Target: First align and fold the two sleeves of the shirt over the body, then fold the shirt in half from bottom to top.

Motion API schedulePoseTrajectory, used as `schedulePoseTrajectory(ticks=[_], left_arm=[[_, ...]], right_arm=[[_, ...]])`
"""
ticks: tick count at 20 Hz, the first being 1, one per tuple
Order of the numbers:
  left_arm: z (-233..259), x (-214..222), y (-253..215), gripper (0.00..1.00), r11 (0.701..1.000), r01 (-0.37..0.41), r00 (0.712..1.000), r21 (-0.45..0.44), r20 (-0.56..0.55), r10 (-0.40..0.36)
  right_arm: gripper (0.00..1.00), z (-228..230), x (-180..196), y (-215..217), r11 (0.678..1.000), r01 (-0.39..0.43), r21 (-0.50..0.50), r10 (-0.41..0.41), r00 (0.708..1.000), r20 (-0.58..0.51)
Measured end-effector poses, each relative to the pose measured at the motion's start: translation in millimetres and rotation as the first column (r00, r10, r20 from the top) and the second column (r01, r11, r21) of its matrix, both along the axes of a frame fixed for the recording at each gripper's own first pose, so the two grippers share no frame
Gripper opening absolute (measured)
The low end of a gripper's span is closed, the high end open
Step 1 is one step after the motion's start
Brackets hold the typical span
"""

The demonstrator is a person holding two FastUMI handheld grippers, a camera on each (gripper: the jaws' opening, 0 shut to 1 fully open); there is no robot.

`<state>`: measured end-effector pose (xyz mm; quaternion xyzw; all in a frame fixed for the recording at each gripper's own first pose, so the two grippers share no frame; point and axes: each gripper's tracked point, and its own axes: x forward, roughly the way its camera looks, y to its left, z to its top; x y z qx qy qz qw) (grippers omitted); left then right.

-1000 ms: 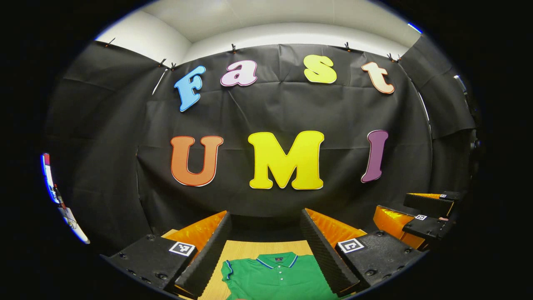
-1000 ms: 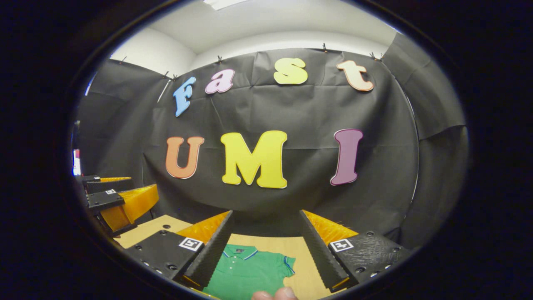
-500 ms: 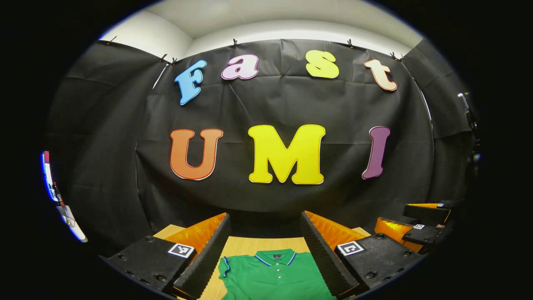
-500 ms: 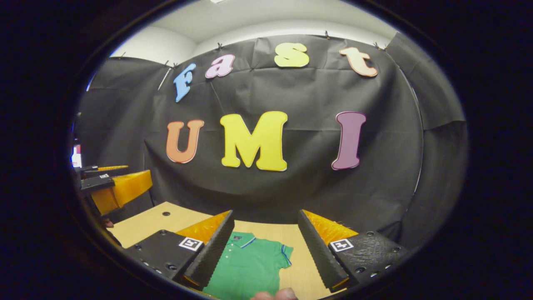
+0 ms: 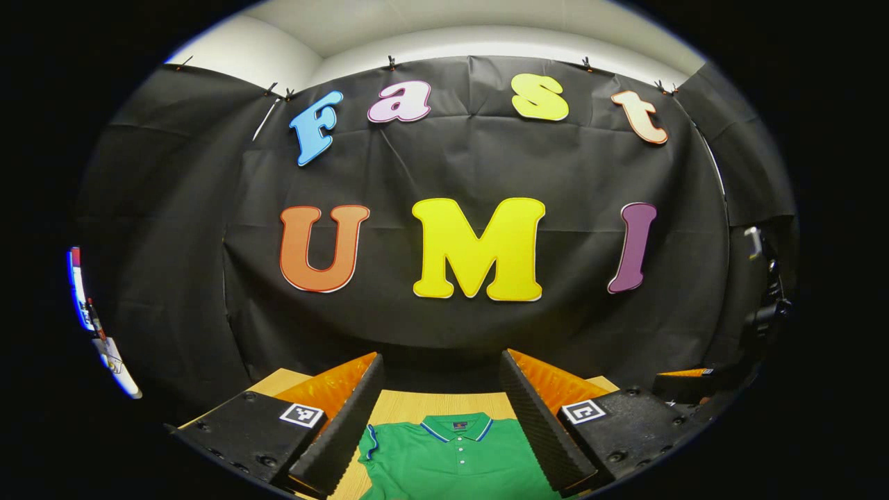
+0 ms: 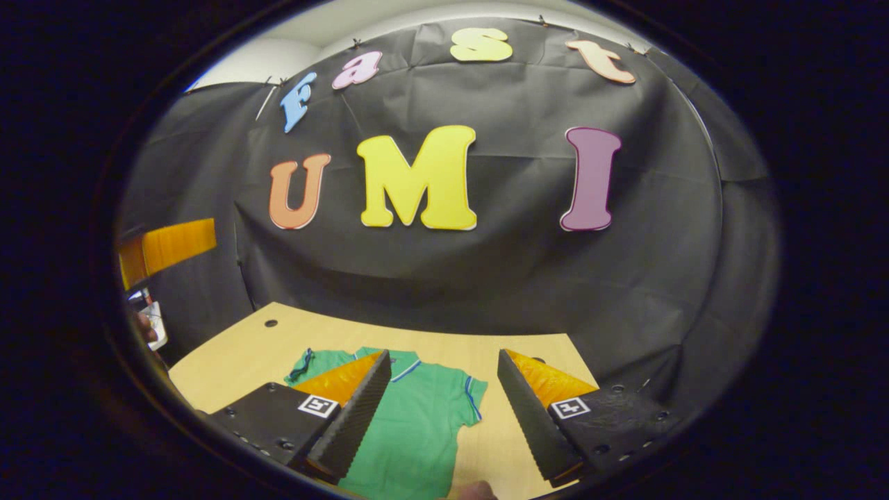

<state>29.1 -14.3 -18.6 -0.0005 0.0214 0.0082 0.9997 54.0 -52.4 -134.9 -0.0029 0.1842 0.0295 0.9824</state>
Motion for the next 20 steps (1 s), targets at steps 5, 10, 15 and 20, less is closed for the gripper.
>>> schedulePoseTrajectory(ticks=[5, 10, 15, 20], left_arm=[[-8.7, 8.4, 2.2, 1.00, 1.000, -0.016, 1.000, -0.002, -0.027, 0.016], [-14.4, 15.1, 11.2, 1.00, 0.998, -0.057, 0.997, 0.005, -0.046, 0.058], [-29.2, 22.2, 23.6, 1.00, 0.995, -0.100, 0.990, 0.004, -0.097, 0.100], [-47.5, 28.6, 32.1, 1.00, 0.990, -0.141, 0.979, 0.002, -0.148, 0.140]], right_arm=[[0.95, -67.1, 26.1, -7.3, 0.999, -0.031, 0.014, 0.032, 0.985, -0.168], [0.94, -138.1, 57.4, -24.4, 1.000, -0.006, 0.005, 0.007, 0.958, -0.285], [0.95, -202.5, 87.9, -35.4, 1.000, -0.011, 0.006, 0.012, 0.919, -0.393], [0.93, -255.1, 107.4, -45.9, 1.000, -0.013, -0.013, 0.006, 0.885, -0.465]])
